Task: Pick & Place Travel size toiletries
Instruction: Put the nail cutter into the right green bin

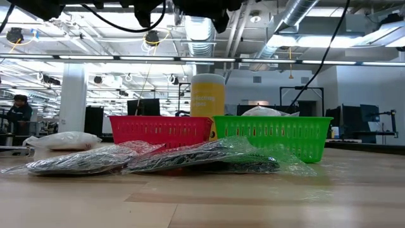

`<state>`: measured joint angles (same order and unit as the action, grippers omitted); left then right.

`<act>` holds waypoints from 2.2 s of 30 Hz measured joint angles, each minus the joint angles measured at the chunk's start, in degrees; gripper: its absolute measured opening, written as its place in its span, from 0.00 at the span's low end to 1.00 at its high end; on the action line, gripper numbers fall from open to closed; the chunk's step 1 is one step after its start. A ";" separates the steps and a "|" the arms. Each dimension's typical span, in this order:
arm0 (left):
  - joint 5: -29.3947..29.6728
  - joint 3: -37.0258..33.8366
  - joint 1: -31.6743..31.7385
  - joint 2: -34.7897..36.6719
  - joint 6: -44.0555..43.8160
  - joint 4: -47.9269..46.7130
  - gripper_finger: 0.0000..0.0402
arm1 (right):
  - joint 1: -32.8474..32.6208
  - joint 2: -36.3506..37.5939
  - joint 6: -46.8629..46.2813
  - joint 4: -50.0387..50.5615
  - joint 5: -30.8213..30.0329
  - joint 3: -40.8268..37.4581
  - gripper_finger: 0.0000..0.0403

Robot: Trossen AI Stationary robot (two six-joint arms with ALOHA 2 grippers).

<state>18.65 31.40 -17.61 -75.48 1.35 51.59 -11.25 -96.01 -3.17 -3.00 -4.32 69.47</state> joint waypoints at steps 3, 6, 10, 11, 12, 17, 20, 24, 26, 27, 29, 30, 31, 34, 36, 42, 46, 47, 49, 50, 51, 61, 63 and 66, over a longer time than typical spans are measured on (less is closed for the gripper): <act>0.48 -0.03 -0.03 0.36 2.30 -0.19 0.29 | 0.01 -0.02 -0.32 1.15 0.00 0.00 0.10; 1.02 -0.87 -0.15 1.52 2.99 -0.08 0.30 | 0.02 -0.02 -0.92 2.56 0.00 0.00 0.10; 1.49 -3.01 -0.13 4.39 2.96 -0.41 0.30 | 0.02 -0.02 -1.38 4.43 0.00 0.00 0.10; 1.49 -3.72 -0.13 5.46 2.94 -0.38 0.30 | 0.00 -0.03 -1.44 4.90 0.01 0.00 0.10; 1.50 -4.58 -0.13 6.59 2.93 -0.44 0.30 | 0.00 -0.04 -1.65 5.26 0.01 0.00 0.10; 1.49 -8.52 -0.13 12.01 2.42 -0.49 0.29 | 0.68 -0.06 -2.08 6.02 0.04 -0.10 0.10; 1.49 -10.15 -0.13 14.18 2.27 -0.55 0.29 | 1.76 -1.91 -3.48 5.77 0.06 -0.05 0.10; 1.47 -10.84 -0.43 15.06 0.95 -0.62 0.29 | 2.24 -4.72 -4.26 5.85 -0.10 0.16 0.10; 1.49 -10.84 -0.61 14.96 0.84 -0.48 0.28 | 2.26 -5.73 -4.41 8.01 -0.02 -0.35 0.10; 1.48 -10.84 -0.65 14.83 0.98 -0.57 0.28 | 2.14 -6.52 -4.41 6.99 0.13 -0.29 0.10; 1.47 -10.86 -0.66 14.80 1.08 -0.69 0.28 | 1.87 -7.07 -4.42 7.12 0.15 -0.22 0.10; 1.46 -10.86 -0.66 14.78 1.10 -0.60 0.28 | 1.88 -7.32 -4.42 6.46 0.14 -0.19 0.10; 1.46 -10.91 -0.66 14.76 1.13 -0.65 0.28 | 1.97 -7.52 -4.40 6.20 0.12 -0.15 0.10; 1.49 -10.95 -0.63 14.73 1.24 -0.74 0.28 | 2.55 -8.37 -3.99 6.27 0.02 -0.13 0.10; 1.49 -10.95 -0.63 14.73 1.26 -0.72 0.28 | 3.35 -8.00 -4.30 9.34 0.33 -0.13 0.10; 1.54 -10.95 -0.28 14.73 1.34 -0.69 0.28 | 5.60 -6.16 -6.38 24.81 2.49 0.03 0.10; 3.09 -10.95 -0.26 14.71 1.82 -0.63 0.28 | 5.30 -4.87 -7.41 35.26 3.41 -0.13 0.10; 3.49 -10.95 -0.26 14.71 1.94 -0.61 0.28 | 5.26 -4.69 -7.56 36.94 4.24 0.00 0.10; 4.07 -10.95 -0.24 14.71 2.97 -0.57 0.28 | 5.16 -3.95 -8.95 41.39 5.92 -0.13 0.10; 4.48 -10.95 -0.26 14.71 3.07 -0.60 0.28 | 5.18 -3.90 -9.46 41.57 6.56 -0.10 0.10; 4.55 -10.95 -0.26 14.71 3.10 -0.61 0.28 | 5.20 -3.96 -10.08 41.96 6.95 -0.07 0.10; 4.93 -10.95 -0.26 14.69 3.12 -1.49 0.28 | 4.03 -4.00 -14.42 45.27 7.65 -0.11 0.12; 5.14 -10.95 -0.26 14.69 3.12 -1.66 0.28 | 3.88 -4.00 -14.47 45.48 7.61 -0.11 0.17; 5.33 -10.95 -0.26 14.69 3.12 -1.71 0.28 | 3.81 -4.00 -14.48 45.50 7.59 -0.11 0.23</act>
<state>23.99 20.45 -17.87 -60.80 4.47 49.89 -7.44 -100.01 -17.65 42.50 3.27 69.36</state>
